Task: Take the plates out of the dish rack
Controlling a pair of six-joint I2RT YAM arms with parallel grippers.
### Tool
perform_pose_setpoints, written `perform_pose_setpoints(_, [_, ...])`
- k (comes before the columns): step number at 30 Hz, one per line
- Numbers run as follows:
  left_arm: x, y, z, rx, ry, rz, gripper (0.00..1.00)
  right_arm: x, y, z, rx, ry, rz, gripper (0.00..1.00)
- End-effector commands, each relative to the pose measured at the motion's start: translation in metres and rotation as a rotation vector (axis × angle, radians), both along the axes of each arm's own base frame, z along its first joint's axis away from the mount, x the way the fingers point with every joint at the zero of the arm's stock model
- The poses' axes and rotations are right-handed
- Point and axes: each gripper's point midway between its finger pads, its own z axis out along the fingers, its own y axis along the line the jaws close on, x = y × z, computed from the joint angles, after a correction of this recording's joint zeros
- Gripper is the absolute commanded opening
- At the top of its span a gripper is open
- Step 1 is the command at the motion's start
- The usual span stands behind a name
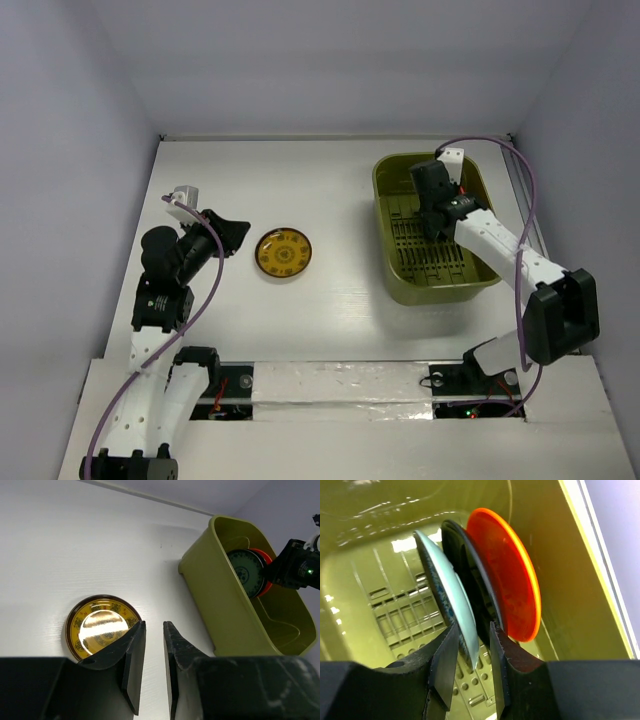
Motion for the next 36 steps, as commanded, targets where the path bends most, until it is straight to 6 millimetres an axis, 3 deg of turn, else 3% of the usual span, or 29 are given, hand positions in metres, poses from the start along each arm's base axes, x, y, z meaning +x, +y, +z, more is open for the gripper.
perform_pose_setpoints(1, [0.001,-0.001,0.021,-0.003,-0.071,-0.011,0.18,0.013,-0.003,-0.003,0.002,-0.015,-0.002,0.37])
perform_pose_setpoints(7, [0.000,-0.002,0.021,-0.005,-0.070,-0.020,0.20,0.017,-0.006,-0.011,-0.038,0.013,-0.016,0.27])
perform_pose_setpoints(11, [0.000,-0.004,0.021,-0.006,-0.067,-0.028,0.20,0.015,-0.008,0.001,-0.037,-0.006,-0.024,0.12])
perform_pose_setpoints(14, [0.000,-0.005,0.020,-0.010,-0.062,-0.033,0.20,0.014,-0.010,0.012,-0.043,-0.018,-0.027,0.08])
perform_pose_setpoints(20, [0.001,-0.005,0.024,-0.012,-0.083,-0.038,0.20,0.009,-0.011,0.054,-0.034,-0.082,-0.015,0.00])
perform_pose_setpoints(25, [0.001,-0.005,0.024,-0.014,-0.084,-0.038,0.20,0.005,-0.006,0.086,-0.007,-0.131,0.022,0.00])
perform_pose_setpoints(29, [0.001,-0.005,0.024,-0.014,-0.082,-0.038,0.20,-0.006,-0.005,0.124,0.029,-0.203,0.037,0.00])
perform_pose_setpoints(31, [0.000,-0.006,0.024,-0.014,-0.085,-0.039,0.20,-0.012,0.015,0.142,0.124,-0.260,0.131,0.00])
perform_pose_setpoints(32, [0.000,-0.006,0.025,-0.014,-0.087,-0.039,0.20,-0.016,0.013,0.150,0.137,-0.282,0.130,0.00])
perform_pose_setpoints(35, [0.001,-0.005,0.024,-0.015,-0.083,-0.037,0.20,-0.020,0.063,0.162,0.324,-0.344,0.327,0.00])
perform_pose_setpoints(36, [0.002,-0.003,0.025,-0.013,-0.087,-0.026,0.20,-0.025,0.097,0.175,0.427,-0.383,0.462,0.00])
